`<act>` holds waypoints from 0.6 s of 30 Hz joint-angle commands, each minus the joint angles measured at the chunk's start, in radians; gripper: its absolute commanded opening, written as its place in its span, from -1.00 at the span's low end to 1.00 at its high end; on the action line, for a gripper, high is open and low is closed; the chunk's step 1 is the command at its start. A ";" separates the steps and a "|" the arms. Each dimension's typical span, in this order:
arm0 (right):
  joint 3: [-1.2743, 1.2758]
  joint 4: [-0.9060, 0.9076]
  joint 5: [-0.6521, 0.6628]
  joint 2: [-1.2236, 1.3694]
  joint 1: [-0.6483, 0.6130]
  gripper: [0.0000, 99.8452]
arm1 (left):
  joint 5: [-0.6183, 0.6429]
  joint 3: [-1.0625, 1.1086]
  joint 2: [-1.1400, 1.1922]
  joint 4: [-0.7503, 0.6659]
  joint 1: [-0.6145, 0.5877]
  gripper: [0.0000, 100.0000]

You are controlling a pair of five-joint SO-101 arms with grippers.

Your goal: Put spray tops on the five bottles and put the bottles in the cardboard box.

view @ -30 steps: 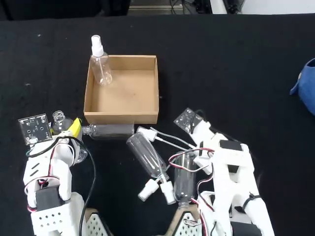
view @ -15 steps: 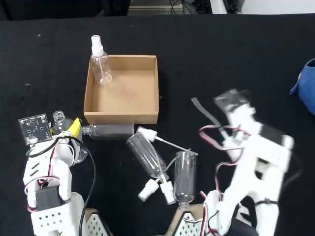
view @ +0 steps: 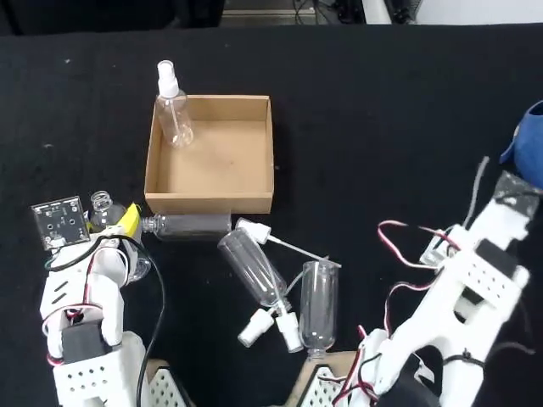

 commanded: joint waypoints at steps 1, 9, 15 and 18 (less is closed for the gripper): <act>0.022 -0.060 -0.075 0.005 0.003 -0.50 | 0.005 -0.007 -0.017 -0.012 0.004 -0.94; -0.213 0.192 0.350 0.007 0.025 -0.44 | 0.003 0.002 -0.017 -0.012 0.004 -0.94; -0.219 0.172 1.142 0.021 0.126 -0.47 | 0.005 0.002 -0.017 -0.014 0.004 -0.94; -0.206 0.161 1.436 0.065 0.169 -0.47 | 0.006 0.004 -0.017 -0.014 0.004 -0.94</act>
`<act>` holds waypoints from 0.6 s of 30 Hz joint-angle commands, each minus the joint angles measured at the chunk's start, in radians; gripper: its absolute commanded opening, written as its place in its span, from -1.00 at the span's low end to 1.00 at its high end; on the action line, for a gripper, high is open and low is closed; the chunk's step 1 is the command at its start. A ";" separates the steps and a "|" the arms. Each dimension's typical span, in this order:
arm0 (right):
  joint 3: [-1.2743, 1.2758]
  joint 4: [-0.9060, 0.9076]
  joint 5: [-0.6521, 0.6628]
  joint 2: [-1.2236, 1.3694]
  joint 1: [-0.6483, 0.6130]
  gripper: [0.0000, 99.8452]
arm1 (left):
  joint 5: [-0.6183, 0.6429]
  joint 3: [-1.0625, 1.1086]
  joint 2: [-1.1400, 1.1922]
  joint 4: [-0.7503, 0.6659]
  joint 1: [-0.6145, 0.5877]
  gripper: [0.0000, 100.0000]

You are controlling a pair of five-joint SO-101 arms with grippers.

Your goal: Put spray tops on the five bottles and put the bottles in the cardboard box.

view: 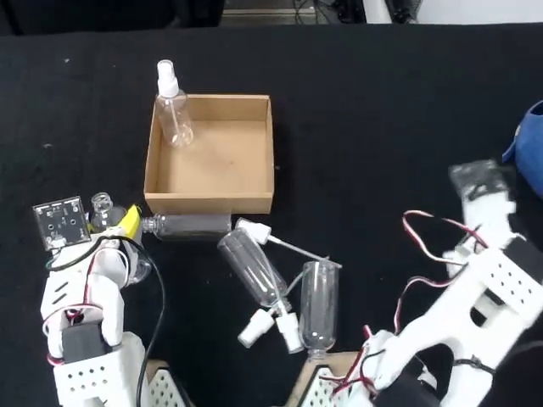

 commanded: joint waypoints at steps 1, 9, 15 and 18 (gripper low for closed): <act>-0.025 -0.021 0.563 0.074 0.081 -0.47 | 0.006 -0.015 -0.014 -0.014 0.002 -0.94; -0.021 -0.166 1.079 0.272 0.184 -0.46 | 0.006 -0.018 -0.014 -0.020 0.002 -0.94; -0.021 -0.173 1.234 0.371 0.196 -0.47 | 0.006 -0.018 -0.014 -0.020 0.002 -0.94; -0.021 -0.206 1.278 0.417 0.192 -0.47 | 0.006 -0.016 -0.014 -0.020 0.002 -0.94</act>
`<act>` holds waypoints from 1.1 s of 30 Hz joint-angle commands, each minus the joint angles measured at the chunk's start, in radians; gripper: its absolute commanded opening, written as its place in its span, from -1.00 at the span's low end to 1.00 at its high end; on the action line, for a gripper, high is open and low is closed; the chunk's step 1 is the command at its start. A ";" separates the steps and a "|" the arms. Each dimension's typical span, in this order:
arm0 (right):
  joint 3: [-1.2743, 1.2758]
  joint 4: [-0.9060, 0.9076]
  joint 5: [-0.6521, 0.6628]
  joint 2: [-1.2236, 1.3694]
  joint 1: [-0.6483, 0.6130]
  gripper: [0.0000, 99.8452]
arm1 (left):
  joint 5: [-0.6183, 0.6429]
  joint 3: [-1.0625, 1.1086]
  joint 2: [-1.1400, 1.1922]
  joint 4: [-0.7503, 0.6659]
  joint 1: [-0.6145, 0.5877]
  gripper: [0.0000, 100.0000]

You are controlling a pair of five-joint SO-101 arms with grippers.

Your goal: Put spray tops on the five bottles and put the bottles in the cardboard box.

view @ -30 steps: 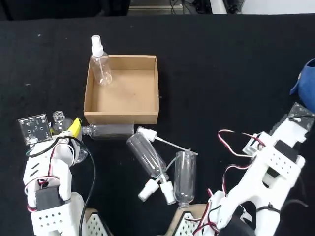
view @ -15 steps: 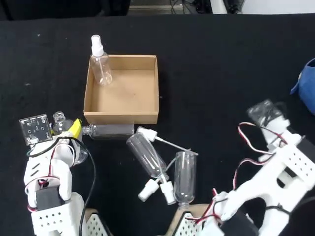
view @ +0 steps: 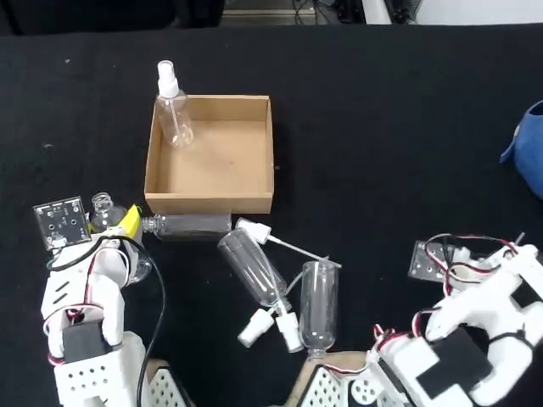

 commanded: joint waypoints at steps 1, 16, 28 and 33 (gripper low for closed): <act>-0.018 -0.074 0.080 0.053 0.011 -0.47 | 0.006 -0.016 -0.012 -0.018 0.002 -0.94; 0.061 -0.272 -0.606 0.059 -0.130 -0.92 | 0.002 -0.018 -0.012 -0.015 0.002 -0.94; 0.059 -0.029 -1.203 -0.159 -0.149 -0.98 | 0.002 -0.018 -0.012 -0.015 0.002 -0.94; 0.091 -0.014 -1.272 -0.157 -0.216 -0.92 | 0.000 -0.016 -0.012 -0.014 0.002 -0.94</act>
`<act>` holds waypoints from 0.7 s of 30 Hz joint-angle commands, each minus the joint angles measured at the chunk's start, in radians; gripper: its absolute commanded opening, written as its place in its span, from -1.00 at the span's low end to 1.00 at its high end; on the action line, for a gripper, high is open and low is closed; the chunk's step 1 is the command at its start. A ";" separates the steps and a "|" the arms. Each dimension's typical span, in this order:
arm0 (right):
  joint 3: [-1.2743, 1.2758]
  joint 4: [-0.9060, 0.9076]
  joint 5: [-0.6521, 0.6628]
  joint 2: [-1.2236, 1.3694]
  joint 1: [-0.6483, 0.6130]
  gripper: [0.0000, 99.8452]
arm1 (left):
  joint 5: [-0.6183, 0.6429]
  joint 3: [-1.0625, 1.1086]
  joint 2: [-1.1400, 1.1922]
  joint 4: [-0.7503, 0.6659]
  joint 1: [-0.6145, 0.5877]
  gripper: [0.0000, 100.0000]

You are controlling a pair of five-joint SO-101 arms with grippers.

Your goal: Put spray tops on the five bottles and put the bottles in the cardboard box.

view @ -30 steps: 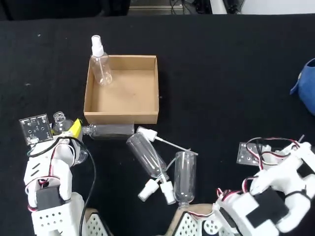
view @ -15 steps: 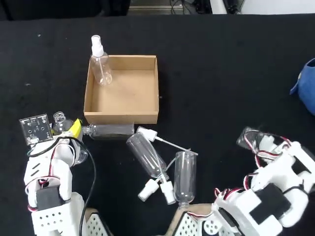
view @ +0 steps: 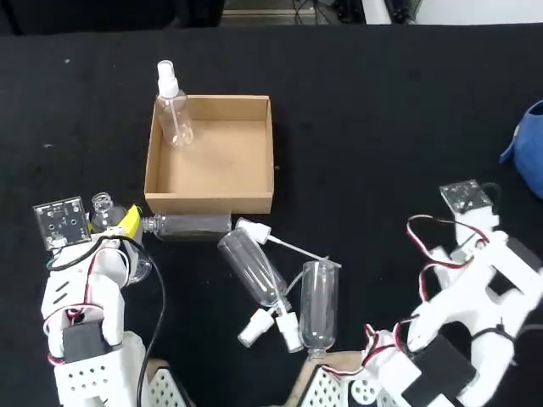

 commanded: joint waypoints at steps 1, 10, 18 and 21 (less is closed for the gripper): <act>0.031 0.023 -0.043 -0.061 -0.071 -0.85 | 0.000 -0.016 -0.012 -0.014 0.002 -0.94; 0.021 0.017 0.000 -0.062 -0.121 -0.47 | 0.002 -0.016 -0.012 -0.014 0.002 -0.94; 0.012 -0.106 0.175 -0.062 -0.163 -0.47 | 0.000 -0.016 -0.012 -0.014 0.002 -0.94; 0.016 -0.196 0.221 -0.062 -0.160 -0.47 | 0.000 -0.016 -0.012 -0.014 0.002 -0.94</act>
